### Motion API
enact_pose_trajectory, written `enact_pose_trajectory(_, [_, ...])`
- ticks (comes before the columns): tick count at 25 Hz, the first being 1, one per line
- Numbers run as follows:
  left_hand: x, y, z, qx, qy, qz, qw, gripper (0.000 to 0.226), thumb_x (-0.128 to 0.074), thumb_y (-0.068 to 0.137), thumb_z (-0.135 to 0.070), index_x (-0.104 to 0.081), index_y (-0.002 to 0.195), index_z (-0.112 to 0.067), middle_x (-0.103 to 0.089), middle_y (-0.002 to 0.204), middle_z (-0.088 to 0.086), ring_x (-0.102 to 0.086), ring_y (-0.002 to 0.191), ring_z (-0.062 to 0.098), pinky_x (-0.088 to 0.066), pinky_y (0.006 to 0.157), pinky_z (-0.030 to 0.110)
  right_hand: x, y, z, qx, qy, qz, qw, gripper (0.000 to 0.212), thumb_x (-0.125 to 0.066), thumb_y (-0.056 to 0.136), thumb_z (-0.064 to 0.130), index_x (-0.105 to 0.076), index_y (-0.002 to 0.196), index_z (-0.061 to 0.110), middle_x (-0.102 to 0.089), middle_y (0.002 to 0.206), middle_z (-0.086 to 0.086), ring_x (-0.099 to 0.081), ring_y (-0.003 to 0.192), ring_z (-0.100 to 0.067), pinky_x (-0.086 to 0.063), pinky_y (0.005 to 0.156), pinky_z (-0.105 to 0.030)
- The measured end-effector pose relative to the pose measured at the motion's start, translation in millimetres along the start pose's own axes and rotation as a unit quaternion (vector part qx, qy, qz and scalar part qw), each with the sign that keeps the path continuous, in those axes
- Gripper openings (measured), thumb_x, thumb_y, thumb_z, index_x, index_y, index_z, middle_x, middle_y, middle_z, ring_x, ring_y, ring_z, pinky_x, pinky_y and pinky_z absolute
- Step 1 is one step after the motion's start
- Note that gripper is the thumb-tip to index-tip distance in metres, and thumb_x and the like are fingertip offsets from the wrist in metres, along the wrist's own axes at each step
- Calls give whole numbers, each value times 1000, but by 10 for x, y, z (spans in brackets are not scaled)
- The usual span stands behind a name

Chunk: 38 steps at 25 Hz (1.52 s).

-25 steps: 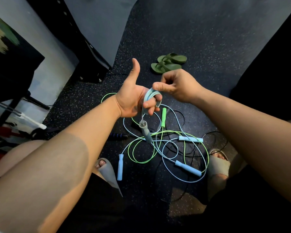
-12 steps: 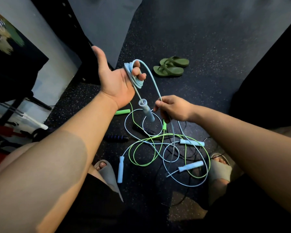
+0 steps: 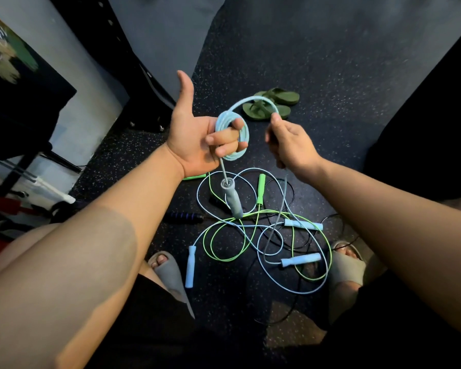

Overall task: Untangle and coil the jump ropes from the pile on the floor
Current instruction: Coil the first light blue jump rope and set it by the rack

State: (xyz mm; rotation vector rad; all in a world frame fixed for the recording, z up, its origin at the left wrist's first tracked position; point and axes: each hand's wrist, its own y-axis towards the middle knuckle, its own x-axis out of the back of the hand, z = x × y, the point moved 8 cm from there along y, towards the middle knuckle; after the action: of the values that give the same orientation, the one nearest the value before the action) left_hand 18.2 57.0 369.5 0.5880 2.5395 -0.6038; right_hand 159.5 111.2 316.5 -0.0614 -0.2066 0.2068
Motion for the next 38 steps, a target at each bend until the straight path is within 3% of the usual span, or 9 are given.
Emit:
enact_pose_trajectory(3, [-118,-22,36,18,-4,60,998,115,9,53,-102,-57,73,-11,-25,40,-7,-38,39,16,-49,90,30,-90,-16,-168,-56,-124,74,988,56,-37,102,55,-61,68,18,-46,51,7,-38,44,-10,-31,41,-22])
enact_pose_trajectory(7, [81,16,-119,-82,-117,-35,989,108,-8,61,-104,-55,79,-9,-38,49,-3,-44,51,19,-49,88,31,-324,-112,-268,-90,-156,158,971,57,-36,102,56,-64,74,16,-43,58,0,-36,44,-12,-32,39,-21])
enact_pose_trajectory(13, [565,16,-350,-256,-179,-202,928,110,-28,79,-92,-49,139,-3,-58,105,19,-65,82,29,-54,96,50,-376,-201,-313,-70,-217,230,946,48,-41,104,47,-68,82,15,-42,59,2,-38,49,-12,-35,42,-24])
enact_pose_trajectory(17, [901,8,-395,-253,-79,-298,917,110,-33,74,-91,-29,155,-16,-50,137,31,-72,100,37,-58,91,49,-438,-266,-23,62,-304,240,920,38,-47,102,46,-69,86,19,-45,53,10,-42,47,-4,-35,48,-15])
enact_pose_trajectory(20, [870,-7,-232,-153,144,-377,902,85,-23,85,-86,-53,130,-20,-72,107,18,-75,95,30,-49,101,43,-460,-335,332,207,-367,217,881,36,-47,103,45,-62,81,21,-50,57,6,-51,54,-5,-33,52,-18])
enact_pose_trajectory(26, [451,157,347,92,297,-134,941,122,-1,77,-93,-66,97,8,-61,71,11,-62,65,24,-48,79,34,-328,-294,619,285,-304,118,901,33,-54,100,44,-62,81,19,-61,65,5,-55,57,-14,-47,58,-38])
enact_pose_trajectory(28, [204,132,443,109,263,-56,957,113,8,82,-86,-68,85,-2,-62,64,7,-56,60,23,-50,68,33,-229,-242,613,269,-261,97,922,30,-61,96,42,-64,86,15,-64,70,0,-57,61,-17,-48,60,-39])
enact_pose_trajectory(32, [-10,70,433,122,206,27,971,115,11,69,-94,-59,74,-3,-49,47,6,-50,51,26,-43,82,40,-145,-177,541,224,-169,95,955,30,-69,92,37,-61,84,9,-53,67,-1,-42,60,-7,-37,56,-29])
enact_pose_trajectory(38, [-82,20,227,71,98,38,992,112,14,59,-97,-55,70,-10,-34,37,-4,-39,38,19,-49,85,32,-133,-99,364,172,-150,80,970,39,-49,104,32,-47,73,7,-35,65,4,-32,58,-3,-31,54,-26])
